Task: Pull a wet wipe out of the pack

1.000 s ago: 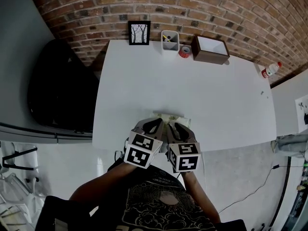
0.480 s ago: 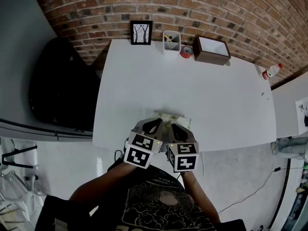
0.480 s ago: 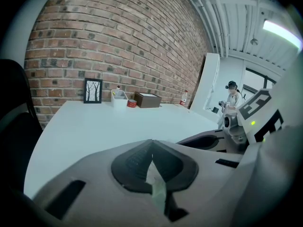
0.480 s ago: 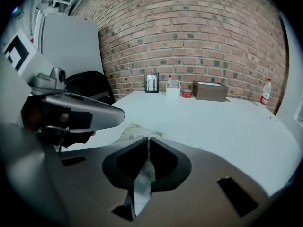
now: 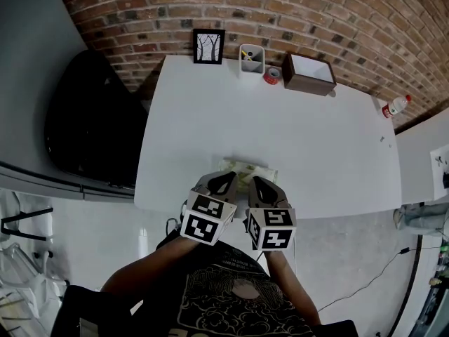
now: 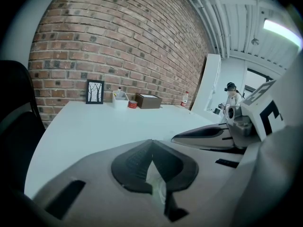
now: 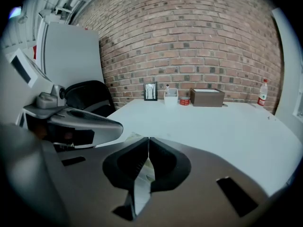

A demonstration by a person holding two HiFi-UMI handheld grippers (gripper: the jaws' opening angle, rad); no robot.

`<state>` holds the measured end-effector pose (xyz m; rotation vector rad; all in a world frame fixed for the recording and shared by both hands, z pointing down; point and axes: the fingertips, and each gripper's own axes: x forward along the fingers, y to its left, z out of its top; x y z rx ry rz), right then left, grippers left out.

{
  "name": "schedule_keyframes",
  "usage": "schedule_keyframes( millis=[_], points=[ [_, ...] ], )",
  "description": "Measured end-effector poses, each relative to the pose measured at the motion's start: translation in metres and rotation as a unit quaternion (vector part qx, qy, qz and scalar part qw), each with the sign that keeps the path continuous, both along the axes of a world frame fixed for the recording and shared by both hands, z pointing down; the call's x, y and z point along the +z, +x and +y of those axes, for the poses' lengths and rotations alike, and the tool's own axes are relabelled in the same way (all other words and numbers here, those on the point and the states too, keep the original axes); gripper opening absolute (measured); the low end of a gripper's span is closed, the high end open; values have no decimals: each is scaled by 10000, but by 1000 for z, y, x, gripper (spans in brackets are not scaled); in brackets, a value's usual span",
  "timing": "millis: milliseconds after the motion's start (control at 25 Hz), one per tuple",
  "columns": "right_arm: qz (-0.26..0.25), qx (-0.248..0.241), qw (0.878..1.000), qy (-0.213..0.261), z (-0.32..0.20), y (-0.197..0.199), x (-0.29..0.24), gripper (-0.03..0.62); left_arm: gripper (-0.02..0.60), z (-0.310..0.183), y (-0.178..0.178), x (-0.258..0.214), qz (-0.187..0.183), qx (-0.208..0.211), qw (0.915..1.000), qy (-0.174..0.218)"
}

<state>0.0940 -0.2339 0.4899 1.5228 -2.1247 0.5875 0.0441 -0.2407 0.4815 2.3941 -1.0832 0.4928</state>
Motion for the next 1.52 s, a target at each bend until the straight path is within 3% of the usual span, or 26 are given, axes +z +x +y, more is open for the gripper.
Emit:
schedule_keyframes(
  millis=[1520],
  points=[
    [-238, -189, 9900, 1378, 54, 17, -104, 20, 12, 69, 3, -20, 106, -576, 9979, 283]
  ],
)
